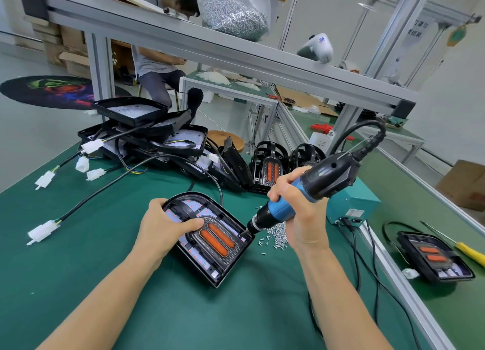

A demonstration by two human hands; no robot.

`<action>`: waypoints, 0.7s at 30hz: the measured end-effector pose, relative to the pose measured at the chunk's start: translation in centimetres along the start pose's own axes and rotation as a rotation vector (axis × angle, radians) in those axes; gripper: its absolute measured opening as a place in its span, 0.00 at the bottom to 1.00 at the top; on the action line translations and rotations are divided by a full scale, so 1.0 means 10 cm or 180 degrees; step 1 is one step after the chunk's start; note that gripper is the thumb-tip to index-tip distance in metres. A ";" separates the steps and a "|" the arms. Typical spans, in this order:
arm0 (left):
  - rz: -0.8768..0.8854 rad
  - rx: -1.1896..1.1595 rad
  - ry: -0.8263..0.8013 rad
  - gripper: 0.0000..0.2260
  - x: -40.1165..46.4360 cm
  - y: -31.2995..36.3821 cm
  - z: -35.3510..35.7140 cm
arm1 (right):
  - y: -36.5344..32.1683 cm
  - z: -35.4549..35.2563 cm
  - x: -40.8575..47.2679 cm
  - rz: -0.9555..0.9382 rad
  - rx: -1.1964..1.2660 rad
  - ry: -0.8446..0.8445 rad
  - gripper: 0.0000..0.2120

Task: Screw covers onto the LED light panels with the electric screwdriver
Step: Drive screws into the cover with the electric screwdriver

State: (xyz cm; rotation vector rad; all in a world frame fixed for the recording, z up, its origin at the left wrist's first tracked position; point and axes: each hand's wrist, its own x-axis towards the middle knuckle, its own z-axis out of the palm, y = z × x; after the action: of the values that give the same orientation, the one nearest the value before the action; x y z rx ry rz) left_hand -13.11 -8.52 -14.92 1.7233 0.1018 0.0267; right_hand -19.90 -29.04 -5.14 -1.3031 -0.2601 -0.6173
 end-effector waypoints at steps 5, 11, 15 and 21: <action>-0.0054 -0.0007 -0.0009 0.35 0.01 -0.02 -0.01 | 0.00 -0.01 -0.04 0.0001 -0.0087 -0.0167 0.12; -0.0062 -0.0062 0.0016 0.32 0.01 -0.03 0.00 | 0.00 -0.04 -0.01 0.0077 -0.0061 0.0330 0.12; -0.0017 -0.0033 0.0003 0.31 0.00 0.00 0.00 | 0.00 -0.05 0.00 0.0065 0.0006 0.0239 0.10; -0.0044 -0.0018 0.0012 0.31 0.00 0.00 -0.02 | -0.03 -0.03 0.03 0.0001 -0.0070 -0.0105 0.07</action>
State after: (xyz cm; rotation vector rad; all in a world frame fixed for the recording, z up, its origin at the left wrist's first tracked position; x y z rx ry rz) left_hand -13.17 -8.37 -14.87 1.7168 0.1164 0.0199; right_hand -19.84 -29.47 -4.84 -1.3353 -0.2808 -0.6003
